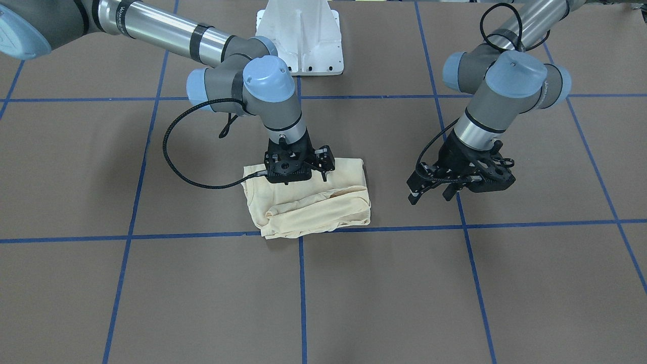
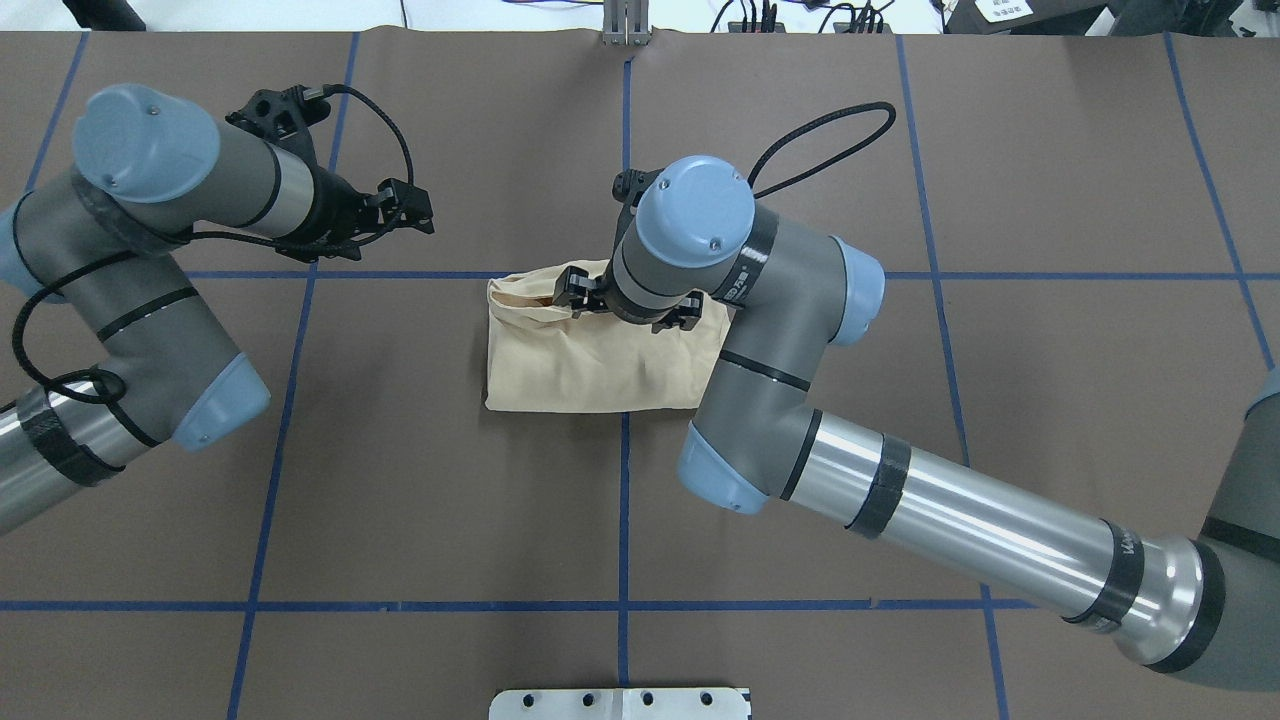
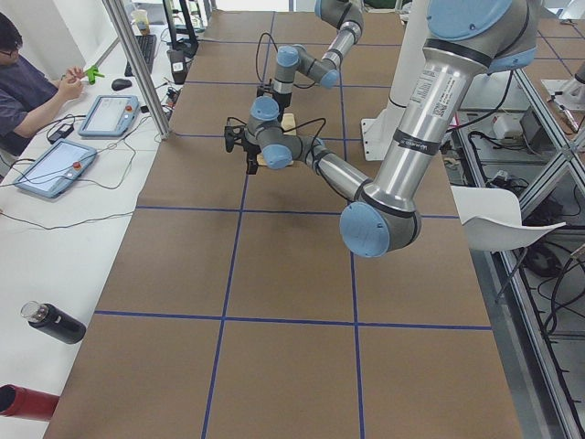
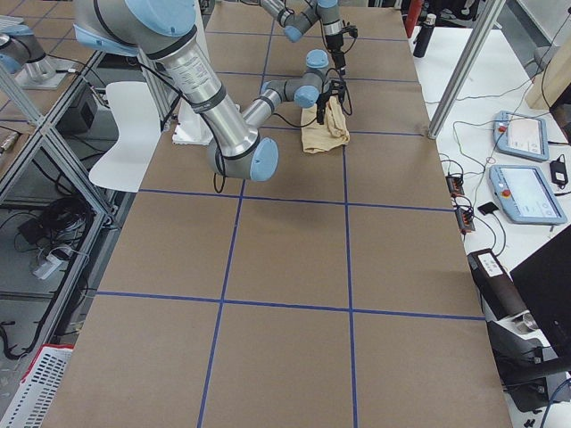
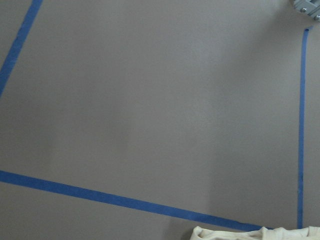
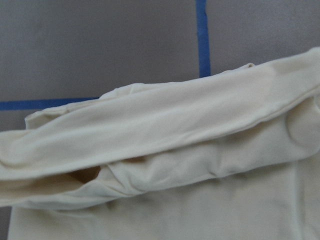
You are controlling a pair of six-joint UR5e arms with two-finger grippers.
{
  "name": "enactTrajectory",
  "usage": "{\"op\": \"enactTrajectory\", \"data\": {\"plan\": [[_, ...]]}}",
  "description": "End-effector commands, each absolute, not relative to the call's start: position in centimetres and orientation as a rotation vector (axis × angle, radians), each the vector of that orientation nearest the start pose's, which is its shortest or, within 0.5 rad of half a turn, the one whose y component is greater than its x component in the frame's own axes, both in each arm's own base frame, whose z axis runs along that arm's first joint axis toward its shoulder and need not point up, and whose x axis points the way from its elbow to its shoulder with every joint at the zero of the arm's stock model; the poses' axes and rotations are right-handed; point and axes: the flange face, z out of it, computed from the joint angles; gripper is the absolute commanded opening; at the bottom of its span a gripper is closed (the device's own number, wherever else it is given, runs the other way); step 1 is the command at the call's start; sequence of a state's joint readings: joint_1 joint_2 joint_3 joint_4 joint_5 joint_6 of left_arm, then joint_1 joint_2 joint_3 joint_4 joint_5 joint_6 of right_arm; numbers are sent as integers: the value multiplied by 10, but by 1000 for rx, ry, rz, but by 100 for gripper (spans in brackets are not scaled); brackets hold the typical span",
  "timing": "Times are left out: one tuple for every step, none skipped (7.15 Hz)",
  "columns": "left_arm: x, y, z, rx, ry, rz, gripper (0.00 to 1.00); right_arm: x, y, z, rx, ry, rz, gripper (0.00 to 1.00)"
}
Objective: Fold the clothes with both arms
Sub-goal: 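Raise the left gripper away while the right gripper presses the fold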
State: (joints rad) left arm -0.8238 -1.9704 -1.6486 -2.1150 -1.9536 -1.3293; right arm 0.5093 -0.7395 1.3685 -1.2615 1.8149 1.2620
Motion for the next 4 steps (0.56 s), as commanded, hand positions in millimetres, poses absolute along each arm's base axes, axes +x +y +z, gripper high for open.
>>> {"op": "enactTrajectory", "data": {"plan": [[359,-540,341,218,1043,-335,99,-648,-478,194,232,-857,-27,98],[359,-540,343,217,1041,-337,99,-663,-493,188,251,-821,-22,98],[356,-541,349,213,1032,-342,99,-664,-505,182,288,-803,-30,98],[356,-541,352,213,1031,-342,99,-659,-527,171,302,-794,-14,97]]}}
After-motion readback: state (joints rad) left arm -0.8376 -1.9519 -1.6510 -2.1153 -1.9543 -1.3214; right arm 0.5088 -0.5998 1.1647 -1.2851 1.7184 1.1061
